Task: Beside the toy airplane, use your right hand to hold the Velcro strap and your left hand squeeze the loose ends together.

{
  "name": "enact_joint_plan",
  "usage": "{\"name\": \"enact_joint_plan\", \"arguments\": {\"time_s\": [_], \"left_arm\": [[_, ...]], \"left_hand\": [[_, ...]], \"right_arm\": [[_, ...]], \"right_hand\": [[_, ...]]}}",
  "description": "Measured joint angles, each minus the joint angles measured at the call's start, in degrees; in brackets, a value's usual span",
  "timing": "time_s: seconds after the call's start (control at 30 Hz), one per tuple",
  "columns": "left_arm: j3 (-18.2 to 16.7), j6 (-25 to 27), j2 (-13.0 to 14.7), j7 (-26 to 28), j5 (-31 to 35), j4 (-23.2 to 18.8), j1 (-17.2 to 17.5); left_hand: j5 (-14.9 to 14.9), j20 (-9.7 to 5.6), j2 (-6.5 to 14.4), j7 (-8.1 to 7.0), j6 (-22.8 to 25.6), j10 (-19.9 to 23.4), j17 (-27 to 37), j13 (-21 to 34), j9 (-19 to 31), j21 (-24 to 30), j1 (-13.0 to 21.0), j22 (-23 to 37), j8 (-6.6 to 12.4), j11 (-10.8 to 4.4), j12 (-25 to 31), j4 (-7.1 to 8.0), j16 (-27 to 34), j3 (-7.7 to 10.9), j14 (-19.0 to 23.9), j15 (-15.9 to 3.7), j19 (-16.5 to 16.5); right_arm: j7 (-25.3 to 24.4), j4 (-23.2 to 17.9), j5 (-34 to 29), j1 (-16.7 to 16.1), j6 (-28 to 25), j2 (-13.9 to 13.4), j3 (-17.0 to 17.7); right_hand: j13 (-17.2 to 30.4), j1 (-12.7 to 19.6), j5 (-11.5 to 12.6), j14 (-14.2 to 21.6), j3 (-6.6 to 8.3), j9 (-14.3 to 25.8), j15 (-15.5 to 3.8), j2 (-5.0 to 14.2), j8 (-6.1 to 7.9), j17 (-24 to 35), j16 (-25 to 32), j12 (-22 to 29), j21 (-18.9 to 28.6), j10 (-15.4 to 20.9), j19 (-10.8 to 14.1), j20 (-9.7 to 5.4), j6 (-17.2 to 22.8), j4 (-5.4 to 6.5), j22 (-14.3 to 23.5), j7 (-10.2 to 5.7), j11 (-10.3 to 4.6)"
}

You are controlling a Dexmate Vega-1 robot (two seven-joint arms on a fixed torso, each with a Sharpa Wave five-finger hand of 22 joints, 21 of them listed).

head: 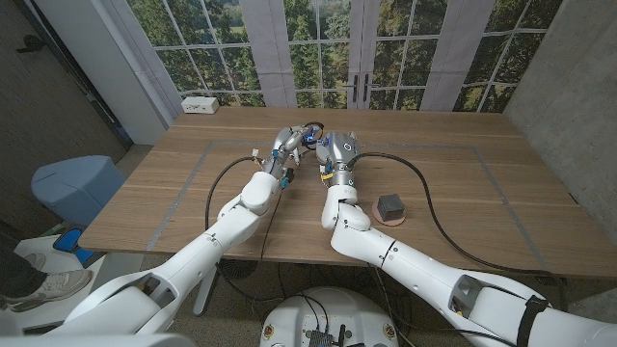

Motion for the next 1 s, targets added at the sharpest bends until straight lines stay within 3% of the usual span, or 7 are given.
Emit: {"name": "enact_joint_plan", "arguments": {"time_s": [0.13,0.37,0.53,0.6,0.7,0.9,1.0], "left_arm": [[0.0,-0.1,-0.1,-0.5,-0.3,0.4,-0.1],[0.0,-0.2,-0.2,-1.4,-0.8,1.0,-0.6],[0.0,-0.5,-0.4,-2.0,-1.0,1.7,-1.0],[0.0,-0.7,-0.4,-2.2,-1.1,1.9,-1.1],[0.0,-1.1,-0.6,-2.5,-1.2,2.4,-1.3],[0.1,-2.3,-0.9,-3.4,-1.7,3.6,-1.8],[0.1,-2.8,-1.1,-3.8,-1.9,3.9,-2.0]], "left_hand": [[0.0,0.0,0.0,0.0,0.0,0.0,0.0,0.0,0.0,0.0,0.0,0.0,0.0,0.0,-0.2,0.0,0.0,0.0,0.0,0.0,0.0],[0.0,0.0,-0.2,0.0,0.0,0.0,0.3,0.0,-0.3,0.2,-0.2,0.0,0.0,0.0,-0.2,-0.23,0.0,0.23,0.0,0.0,0.0],[0.0,0.0,-0.2,0.0,0.0,0.0,0.3,0.0,-0.3,0.2,-0.2,0.0,-0.33,0.01,-0.2,-0.48,0.0,-0.02,0.0,0.0,0.0],[0.0,0.0,-0.2,0.0,0.0,0.0,0.3,0.0,-0.3,0.2,-0.2,0.0,-0.33,0.01,-0.2,-0.48,0.0,-0.02,0.0,0.0,0.0],[0.0,0.0,-0.2,0.0,0.0,0.0,0.3,0.0,-0.3,0.4,-0.2,0.0,-0.33,0.01,-0.7,-0.47,0.0,-0.02,0.0,0.0,0.0],[-0.2,0.0,-0.2,0.0,0.0,-0.2,0.5,0.0,-0.3,0.4,-0.2,0.3,-0.55,-0.21,-0.7,-0.48,0.0,-0.02,0.0,0.0,0.0],[-0.2,0.0,-0.2,0.0,0.0,-0.3,0.5,0.0,-0.3,0.4,-0.2,0.3,-0.66,-0.33,-0.7,-0.47,0.0,-0.02,0.0,0.0,0.0]], "right_arm": [[-1.7,0.8,1.2,0.1,0.9,0.4,0.5],[-2.3,0.9,3.7,0.1,2.5,0.2,1.2],[-3.7,1.4,4.5,0.2,3.5,0.3,1.5],[-4.1,1.6,4.7,0.2,3.7,0.4,1.5],[-4.9,2.3,5.0,0.4,3.8,0.7,1.6],[-5.6,3.8,5.1,1.4,2.7,1.5,0.9],[-5.8,4.6,5.1,1.8,2.0,1.9,0.5]], "right_hand": [[-0.3,0.0,0.4,-0.1,0.21,0.8,-0.01,-0.03,-0.05,0.4,-0.2,-0.3,0.4,-0.9,0.0,0.05,-0.9,0.61,0.0,0.34,0.79],[-4.6,-10.7,-0.3,-3.4,-5.22,0.0,0.92,-3.26,-5.71,-0.3,-0.7,-3.9,0.1,-7.1,-2.0,3.23,-9.9,4.56,0.0,2.74,5.25],[-3.1,-14.3,-1.4,-3.6,-7.52,0.2,0.73,-4.24,-7.29,-0.8,-0.4,-4.0,-0.3,-11.2,-2.0,4.02,-12.4,5.45,0.0,3.14,5.5],[-2.7,-14.5,-1.6,-3.8,-7.81,0.5,0.92,-4.08,-7.29,-1.1,-0.4,-4.0,-0.3,-12.1,-1.8,4.25,-12.6,5.17,0.0,2.99,5.51],[-3.8,-13.7,-1.8,-3.8,-7.21,1.1,0.92,-4.52,-7.29,-2.2,0.0,-4.0,-0.3,-11.9,-1.8,4.23,-12.2,3.05,0.0,2.56,5.06],[-4.3,-5.8,-1.5,-3.2,-4.75,2.0,0.71,-3.0,-6.52,-3.1,1.8,-2.7,-0.3,-9.2,-0.7,3.11,-9.2,-0.01,0.0,0.88,3.09],[-4.3,-2.3,-1.1,-2.2,-3.6,2.0,0.59,-2.44,-5.88,-3.1,2.5,-1.7,-0.3,-7.4,0.3,2.13,-7.4,-0.46,0.0,0.14,2.09]]}}
